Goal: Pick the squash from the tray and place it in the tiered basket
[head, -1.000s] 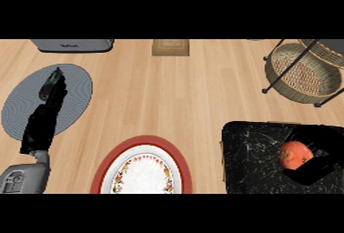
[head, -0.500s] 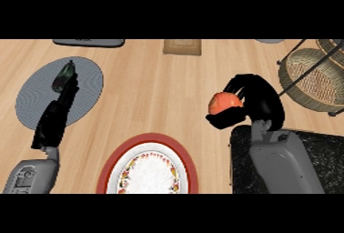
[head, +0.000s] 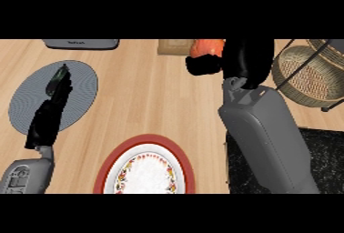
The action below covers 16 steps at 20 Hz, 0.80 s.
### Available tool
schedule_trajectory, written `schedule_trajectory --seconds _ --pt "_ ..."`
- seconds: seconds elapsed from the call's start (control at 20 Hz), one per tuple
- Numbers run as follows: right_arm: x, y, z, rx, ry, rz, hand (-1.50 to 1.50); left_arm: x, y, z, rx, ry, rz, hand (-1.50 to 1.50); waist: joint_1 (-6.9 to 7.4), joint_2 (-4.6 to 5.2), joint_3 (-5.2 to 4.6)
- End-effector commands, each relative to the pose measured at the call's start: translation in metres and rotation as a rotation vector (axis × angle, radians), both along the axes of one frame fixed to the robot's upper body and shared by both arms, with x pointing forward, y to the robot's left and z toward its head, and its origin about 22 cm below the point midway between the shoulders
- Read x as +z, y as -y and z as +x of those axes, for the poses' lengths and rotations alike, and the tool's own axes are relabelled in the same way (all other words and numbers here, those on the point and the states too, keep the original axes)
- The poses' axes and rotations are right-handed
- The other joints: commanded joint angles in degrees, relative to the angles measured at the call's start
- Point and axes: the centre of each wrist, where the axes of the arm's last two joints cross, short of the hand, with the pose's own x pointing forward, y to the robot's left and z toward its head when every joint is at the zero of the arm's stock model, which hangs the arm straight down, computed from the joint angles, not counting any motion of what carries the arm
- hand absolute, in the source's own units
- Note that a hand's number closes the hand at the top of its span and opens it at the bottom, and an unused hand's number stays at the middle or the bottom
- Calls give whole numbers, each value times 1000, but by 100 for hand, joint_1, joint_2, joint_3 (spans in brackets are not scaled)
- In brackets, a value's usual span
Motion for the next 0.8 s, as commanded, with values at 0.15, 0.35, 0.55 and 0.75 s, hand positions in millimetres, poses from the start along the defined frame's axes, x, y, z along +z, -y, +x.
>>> schedule_trajectory --seconds 0.15,0.35,0.55,0.75 --pt "61 14 26 -141 30 -153 150 18 8 0 15 7 -7 0 -117 -24 7" --pt "95 54 43 -106 29 -91 150 -4 -2 -8 25 -9 -9 0 -123 -7 7" --pt "63 70 60 -66 33 -34 150 -15 -10 -6 19 -5 -17 0 -129 8 6" --pt "81 103 67 -86 3 -165 150 13 -5 -16 26 7 6 0 -104 -13 10"
